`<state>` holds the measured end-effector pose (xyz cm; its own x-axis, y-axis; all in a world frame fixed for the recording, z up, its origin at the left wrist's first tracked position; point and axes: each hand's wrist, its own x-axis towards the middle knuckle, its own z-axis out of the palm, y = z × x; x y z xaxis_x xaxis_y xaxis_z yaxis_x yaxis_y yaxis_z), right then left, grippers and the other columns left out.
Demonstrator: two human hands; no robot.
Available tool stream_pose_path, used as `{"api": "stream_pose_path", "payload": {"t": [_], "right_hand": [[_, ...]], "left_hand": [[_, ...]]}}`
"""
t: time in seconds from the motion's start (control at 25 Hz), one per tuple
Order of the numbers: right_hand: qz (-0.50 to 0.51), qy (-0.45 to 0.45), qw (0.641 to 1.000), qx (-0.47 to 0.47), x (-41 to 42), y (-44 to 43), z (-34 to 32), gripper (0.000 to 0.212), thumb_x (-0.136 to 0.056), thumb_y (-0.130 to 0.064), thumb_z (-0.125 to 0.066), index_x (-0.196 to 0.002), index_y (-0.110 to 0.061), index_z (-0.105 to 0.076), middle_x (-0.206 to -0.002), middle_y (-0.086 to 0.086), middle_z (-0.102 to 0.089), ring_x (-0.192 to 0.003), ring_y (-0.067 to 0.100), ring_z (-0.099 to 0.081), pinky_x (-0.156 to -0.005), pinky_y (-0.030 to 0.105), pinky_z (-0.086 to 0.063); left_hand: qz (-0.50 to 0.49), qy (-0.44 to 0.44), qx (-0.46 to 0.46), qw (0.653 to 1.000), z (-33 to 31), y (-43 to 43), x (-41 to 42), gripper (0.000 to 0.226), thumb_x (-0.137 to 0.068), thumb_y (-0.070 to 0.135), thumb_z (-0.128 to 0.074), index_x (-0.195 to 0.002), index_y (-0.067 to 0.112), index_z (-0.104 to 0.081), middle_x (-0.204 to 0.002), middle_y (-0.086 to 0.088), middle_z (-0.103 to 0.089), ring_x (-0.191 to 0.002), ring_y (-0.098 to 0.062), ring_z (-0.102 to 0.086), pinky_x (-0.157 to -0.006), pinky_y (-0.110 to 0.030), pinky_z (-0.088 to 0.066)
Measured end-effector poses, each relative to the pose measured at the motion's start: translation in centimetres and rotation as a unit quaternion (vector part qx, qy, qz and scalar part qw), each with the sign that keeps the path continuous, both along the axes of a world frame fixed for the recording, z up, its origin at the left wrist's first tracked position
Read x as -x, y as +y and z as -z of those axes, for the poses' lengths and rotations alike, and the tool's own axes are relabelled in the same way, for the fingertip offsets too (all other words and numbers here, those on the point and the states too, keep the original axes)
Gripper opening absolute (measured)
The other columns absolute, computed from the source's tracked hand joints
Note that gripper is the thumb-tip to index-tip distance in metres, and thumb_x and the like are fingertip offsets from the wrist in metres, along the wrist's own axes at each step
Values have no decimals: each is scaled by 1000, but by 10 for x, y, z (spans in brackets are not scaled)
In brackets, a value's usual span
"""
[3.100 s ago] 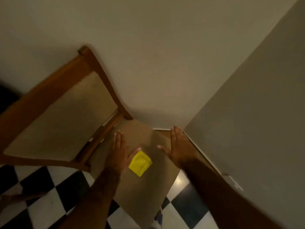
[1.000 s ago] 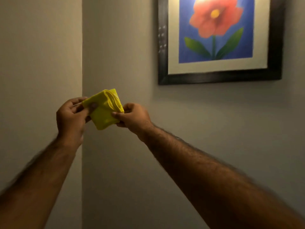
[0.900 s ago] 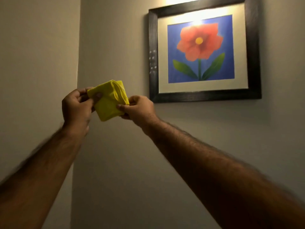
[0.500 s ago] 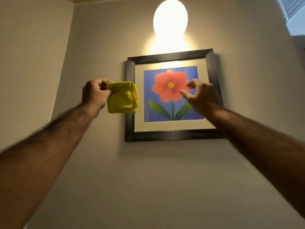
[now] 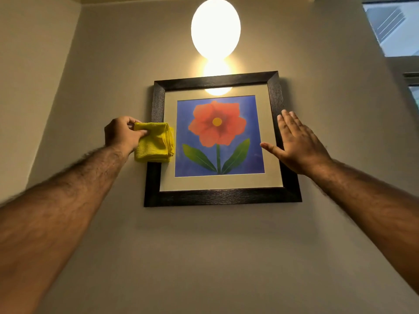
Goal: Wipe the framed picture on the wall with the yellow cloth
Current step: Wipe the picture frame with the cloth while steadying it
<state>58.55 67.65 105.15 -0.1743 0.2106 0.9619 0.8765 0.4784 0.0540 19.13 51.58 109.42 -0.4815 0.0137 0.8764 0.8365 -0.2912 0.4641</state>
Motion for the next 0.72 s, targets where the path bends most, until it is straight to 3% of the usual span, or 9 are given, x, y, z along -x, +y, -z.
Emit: {"api": "stream_pose_path", "payload": {"t": [0.16, 0.28, 0.4, 0.48, 0.6, 0.72], "right_hand": [[-17, 0, 1000, 19, 9, 18, 0, 110, -82, -88, -13, -164, -15, -2, -174, 2, 6, -161, 17, 3, -128, 41, -6], [-39, 14, 999, 23, 18, 29, 3, 113, -81, -90, -15, -164, -15, 2, -174, 1, 12, -161, 16, 7, -128, 40, -4], [-52, 37, 998, 21, 28, 35, 8, 115, -81, -91, -16, -164, -14, 5, -173, 1, 15, -160, 16, 12, -130, 42, -3], [-46, 49, 998, 9, 34, 38, 11, 114, -82, -90, -16, -163, -12, 6, -173, 2, 16, -160, 16, 14, -130, 42, 0], [-28, 58, 998, -25, 42, 44, 17, 113, -84, -87, -14, -163, -9, 4, -173, 6, 13, -161, 19, 12, -130, 41, 0], [-25, 70, 996, -57, 42, 50, 20, 112, -85, -85, -15, -163, -6, -1, -174, 9, 7, -161, 21, 7, -131, 41, -1]], "left_hand": [[-62, 17, -9, 998, 3, 9, -7, 33, -78, 23, -84, -105, 7, -71, -112, -15, -75, -100, -29, -69, -79, -32, -51], [-142, 44, -36, 988, 10, 11, -15, 40, -79, 20, -82, -112, 8, -62, -127, -16, -61, -115, -32, -60, -85, -37, -50], [-204, 177, -13, 963, 14, 17, -20, 16, -90, 13, -69, -105, 6, -66, -124, -18, -62, -115, -34, -59, -88, -38, -52], [-211, 240, 28, 947, 22, 26, -19, 23, -99, 13, -55, -113, 0, -68, -126, -23, -65, -116, -37, -61, -95, -42, -53], [-194, 260, 80, 942, 48, 42, -13, 51, -106, 25, -42, -149, -3, -42, -159, -22, -38, -148, -37, -35, -122, -42, -28], [-169, 251, 135, 944, 72, 55, -12, 83, -100, 61, -28, -160, 5, -11, -171, -11, -3, -159, -25, -2, -128, -36, -3]]}}
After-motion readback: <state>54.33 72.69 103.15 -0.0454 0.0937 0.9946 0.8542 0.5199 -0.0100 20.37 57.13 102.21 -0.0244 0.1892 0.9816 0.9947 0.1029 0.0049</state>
